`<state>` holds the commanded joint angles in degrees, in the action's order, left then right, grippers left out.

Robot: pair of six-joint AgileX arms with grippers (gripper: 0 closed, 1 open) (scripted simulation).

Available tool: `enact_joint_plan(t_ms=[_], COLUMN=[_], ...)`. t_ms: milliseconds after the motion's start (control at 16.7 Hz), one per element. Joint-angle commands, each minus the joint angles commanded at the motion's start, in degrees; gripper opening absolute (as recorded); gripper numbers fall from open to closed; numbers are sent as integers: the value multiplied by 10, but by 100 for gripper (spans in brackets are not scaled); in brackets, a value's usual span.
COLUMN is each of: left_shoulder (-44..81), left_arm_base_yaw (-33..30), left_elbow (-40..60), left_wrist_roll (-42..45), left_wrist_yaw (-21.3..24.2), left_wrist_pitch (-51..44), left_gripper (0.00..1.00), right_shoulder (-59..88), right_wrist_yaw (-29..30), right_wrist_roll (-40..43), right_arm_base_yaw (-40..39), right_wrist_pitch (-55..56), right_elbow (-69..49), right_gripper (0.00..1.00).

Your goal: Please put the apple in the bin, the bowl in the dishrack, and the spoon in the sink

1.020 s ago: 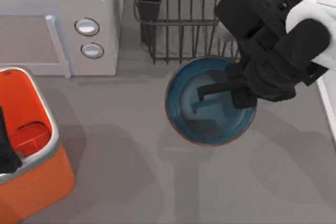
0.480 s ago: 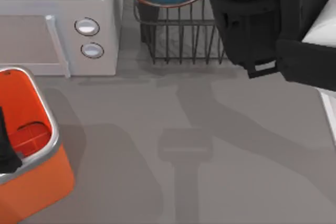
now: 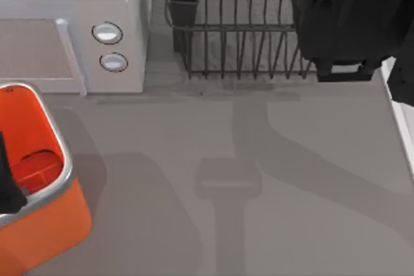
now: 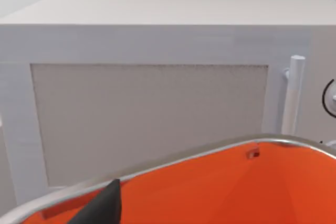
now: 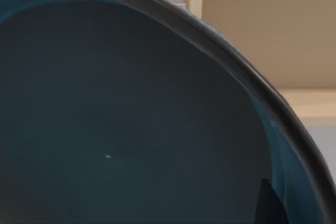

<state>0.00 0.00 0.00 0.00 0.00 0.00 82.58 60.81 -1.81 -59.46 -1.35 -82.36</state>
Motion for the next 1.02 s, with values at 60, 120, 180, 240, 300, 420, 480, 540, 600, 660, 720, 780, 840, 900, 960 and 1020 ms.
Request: enact_joint_plan(t_ms=[60, 120, 180, 240, 300, 420, 480, 540, 600, 660, 720, 780, 840, 900, 960, 1020], left_shoulder=[0, 0, 0, 0, 0, 0, 0, 0, 0, 0, 0, 0, 0, 0, 0, 0], left_arm_base_yaw=[0, 0, 0, 0, 0, 0, 0, 0, 0, 0, 0, 0, 0, 0, 0, 0], left_elbow=[0, 0, 0, 0, 0, 0, 0, 0, 0, 0, 0, 0, 0, 0, 0, 0], left_wrist_roll=[0, 0, 0, 0, 0, 0, 0, 0, 0, 0, 0, 0, 0, 0, 0, 0], left_wrist_yaw=[0, 0, 0, 0, 0, 0, 0, 0, 0, 0, 0, 0, 0, 0, 0, 0], left_wrist_pitch=[0, 0, 0, 0, 0, 0, 0, 0, 0, 0, 0, 0, 0, 0, 0, 0], left_gripper=[100, 100, 100, 100, 100, 100, 100, 100, 100, 100, 100, 100, 100, 100, 100, 100], right_shoulder=[2, 3, 10, 23, 41, 91, 122, 154, 187, 220, 250, 276, 298, 317, 331, 341], right_wrist_yaw=[-1, -2, -7, -16, -28, -58, -76, -95, -114, -133, -152, -171, -188, -202, -214, -223], right_wrist_roll=[-1, -1, -1, 0, 0, 2, 4, 5, 6, 7, 8, 9, 9, 9, 8, 8], right_arm_base_yaw=[3, 3, 6, 12, 21, 48, 65, 85, 105, 127, 148, 169, 188, 205, 218, 228], right_wrist_pitch=[-1, 1, 7, 19, 38, 92, 128, 168, 211, 253, 292, 328, 357, 381, 398, 410], right_elbow=[1, 1, 2, 3, 4, 11, 16, 21, 27, 33, 39, 45, 50, 54, 57, 59], right_gripper=[0, 0, 0, 0, 0, 0, 0, 0, 0, 0, 0, 0, 0, 0, 0, 0])
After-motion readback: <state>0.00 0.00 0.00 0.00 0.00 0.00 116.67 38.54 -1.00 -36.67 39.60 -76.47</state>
